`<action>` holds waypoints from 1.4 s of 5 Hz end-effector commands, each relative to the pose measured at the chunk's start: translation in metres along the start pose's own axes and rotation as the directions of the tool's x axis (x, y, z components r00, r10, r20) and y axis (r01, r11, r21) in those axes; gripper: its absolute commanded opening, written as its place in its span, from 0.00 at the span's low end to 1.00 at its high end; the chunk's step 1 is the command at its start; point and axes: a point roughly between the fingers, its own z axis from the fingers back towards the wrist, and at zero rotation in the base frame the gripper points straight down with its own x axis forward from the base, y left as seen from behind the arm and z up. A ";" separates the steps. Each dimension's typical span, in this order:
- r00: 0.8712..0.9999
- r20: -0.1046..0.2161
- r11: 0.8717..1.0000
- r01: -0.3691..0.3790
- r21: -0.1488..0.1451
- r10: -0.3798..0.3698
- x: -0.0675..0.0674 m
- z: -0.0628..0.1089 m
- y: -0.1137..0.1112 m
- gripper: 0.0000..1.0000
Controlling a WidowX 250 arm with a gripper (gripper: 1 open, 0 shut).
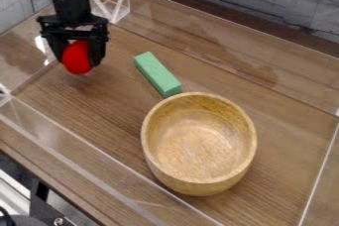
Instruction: Move the red fruit to the left side of the table
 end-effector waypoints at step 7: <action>0.999 0.036 1.000 0.004 -0.026 -0.003 0.011 0.019 0.007 1.00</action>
